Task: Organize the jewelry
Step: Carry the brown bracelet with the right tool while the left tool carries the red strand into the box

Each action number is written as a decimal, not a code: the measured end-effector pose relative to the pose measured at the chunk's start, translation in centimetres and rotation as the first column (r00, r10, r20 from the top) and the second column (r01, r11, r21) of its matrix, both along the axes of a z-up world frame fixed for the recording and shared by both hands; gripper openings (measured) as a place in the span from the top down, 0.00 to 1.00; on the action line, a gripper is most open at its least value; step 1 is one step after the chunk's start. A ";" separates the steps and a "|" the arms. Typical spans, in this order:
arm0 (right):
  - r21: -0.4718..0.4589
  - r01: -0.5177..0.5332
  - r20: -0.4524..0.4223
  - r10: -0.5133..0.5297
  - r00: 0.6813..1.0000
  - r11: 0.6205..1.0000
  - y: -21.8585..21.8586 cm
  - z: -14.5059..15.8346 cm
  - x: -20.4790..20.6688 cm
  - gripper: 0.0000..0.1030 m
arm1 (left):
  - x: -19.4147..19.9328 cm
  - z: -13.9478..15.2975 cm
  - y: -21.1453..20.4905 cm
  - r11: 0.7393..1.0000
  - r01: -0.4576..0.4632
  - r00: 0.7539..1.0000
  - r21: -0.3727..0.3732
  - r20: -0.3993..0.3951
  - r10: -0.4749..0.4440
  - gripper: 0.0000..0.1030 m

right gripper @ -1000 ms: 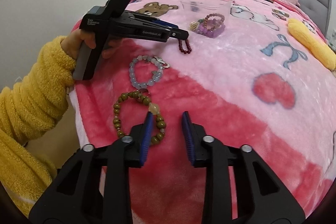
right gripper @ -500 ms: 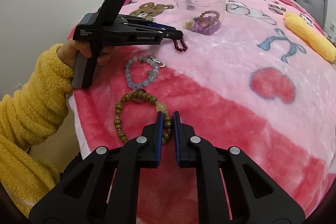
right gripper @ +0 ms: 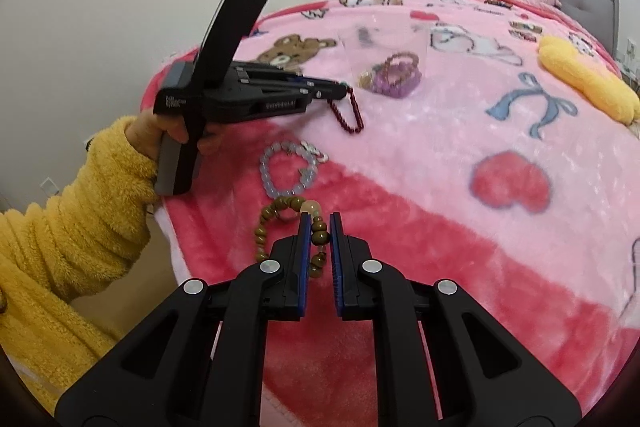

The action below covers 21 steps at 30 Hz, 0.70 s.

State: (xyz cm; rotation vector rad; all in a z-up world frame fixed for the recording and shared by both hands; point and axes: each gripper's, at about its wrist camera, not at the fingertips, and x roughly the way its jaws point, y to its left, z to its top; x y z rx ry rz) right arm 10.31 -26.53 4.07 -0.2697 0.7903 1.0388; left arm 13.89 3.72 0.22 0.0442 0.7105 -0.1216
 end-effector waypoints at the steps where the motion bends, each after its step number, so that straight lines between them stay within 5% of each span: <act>1: 0.005 0.000 0.006 0.000 1.000 1.000 0.0 0.3 0.0 0.91 | -0.2 0.2 0.1 1.000 -0.001 1.000 -0.006 0.008 0.001 0.93; 21: 0.108 0.036 0.035 -0.040 0.999 0.994 0.8 3.9 2.7 0.91 | -3.1 4.8 -0.5 0.999 0.045 0.990 -0.025 0.138 -0.041 0.93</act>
